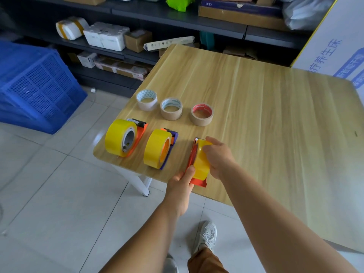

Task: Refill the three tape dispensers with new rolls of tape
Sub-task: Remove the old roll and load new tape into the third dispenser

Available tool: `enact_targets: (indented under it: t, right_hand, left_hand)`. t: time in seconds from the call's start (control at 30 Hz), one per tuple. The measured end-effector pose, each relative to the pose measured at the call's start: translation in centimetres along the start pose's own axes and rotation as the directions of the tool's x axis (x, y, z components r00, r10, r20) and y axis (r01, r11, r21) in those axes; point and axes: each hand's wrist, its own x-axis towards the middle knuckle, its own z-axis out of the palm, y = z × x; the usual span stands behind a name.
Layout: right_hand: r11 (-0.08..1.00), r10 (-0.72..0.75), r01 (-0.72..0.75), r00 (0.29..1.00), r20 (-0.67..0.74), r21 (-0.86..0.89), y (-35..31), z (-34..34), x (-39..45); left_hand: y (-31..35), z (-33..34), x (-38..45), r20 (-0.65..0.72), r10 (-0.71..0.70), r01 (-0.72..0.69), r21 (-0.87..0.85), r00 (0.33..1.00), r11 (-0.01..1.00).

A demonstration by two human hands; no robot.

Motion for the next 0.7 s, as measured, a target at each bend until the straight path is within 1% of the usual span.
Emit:
enact_targets:
  t: [0.1, 0.2, 0.3, 0.4, 0.43, 0.5, 0.57, 0.63, 0.7]
  right_hand:
    - [1.000, 0.005, -0.005, 1.000, -0.011, 0.006, 0.2, 0.4, 0.0]
    - [1.000, 0.012, -0.012, 1.000, -0.021, 0.025, 0.3, 0.7, -0.1]
    - [0.999, 0.016, -0.015, 1.000, -0.018, 0.037, 0.2, 0.7, 0.1]
    - [0.999, 0.035, -0.034, 0.999, -0.010, 0.033, 0.5, 0.7, 0.0]
    - [0.999, 0.036, -0.036, 0.999, -0.007, 0.032, 0.5, 0.7, 0.0]
    - [0.999, 0.035, -0.035, 0.999, -0.001, 0.034, 0.7, 0.8, 0.1]
    - [0.998, 0.027, -0.027, 1.000, 0.000, 0.053, 0.7, 0.7, 0.1]
    - [0.998, 0.018, -0.018, 1.000, -0.006, 0.065, 0.7, 0.6, 0.1]
    - [0.998, 0.008, -0.006, 1.000, -0.027, 0.066, 0.9, 0.5, 0.0]
  left_hand:
    - [-0.2, -0.3, 0.2, -0.020, -0.037, 0.036, -0.044, 0.999, 0.998]
    - [-0.2, -0.4, 0.4, -0.054, -0.030, 0.027, -0.054, 0.998, 0.998]
    - [0.1, -0.5, 0.4, -0.064, -0.021, 0.024, 0.037, 0.998, 0.999]
    - [0.4, -0.6, 0.2, -0.145, -0.056, 0.079, 0.156, 0.988, 0.985]
    - [0.4, -0.7, 0.2, -0.165, -0.048, 0.079, 0.185, 0.985, 0.979]
    - [0.6, -0.8, 0.2, -0.209, 0.006, 0.049, 0.262, 0.978, 0.964]
    - [0.8, -0.7, 0.3, -0.218, 0.124, -0.034, 0.378, 0.968, 0.925]
    - [1.3, -0.3, -0.2, -0.165, 0.227, -0.122, 0.483, 0.960, 0.867]
    - [1.4, 0.1, -0.5, -0.091, 0.275, -0.177, 0.568, 0.957, 0.804]
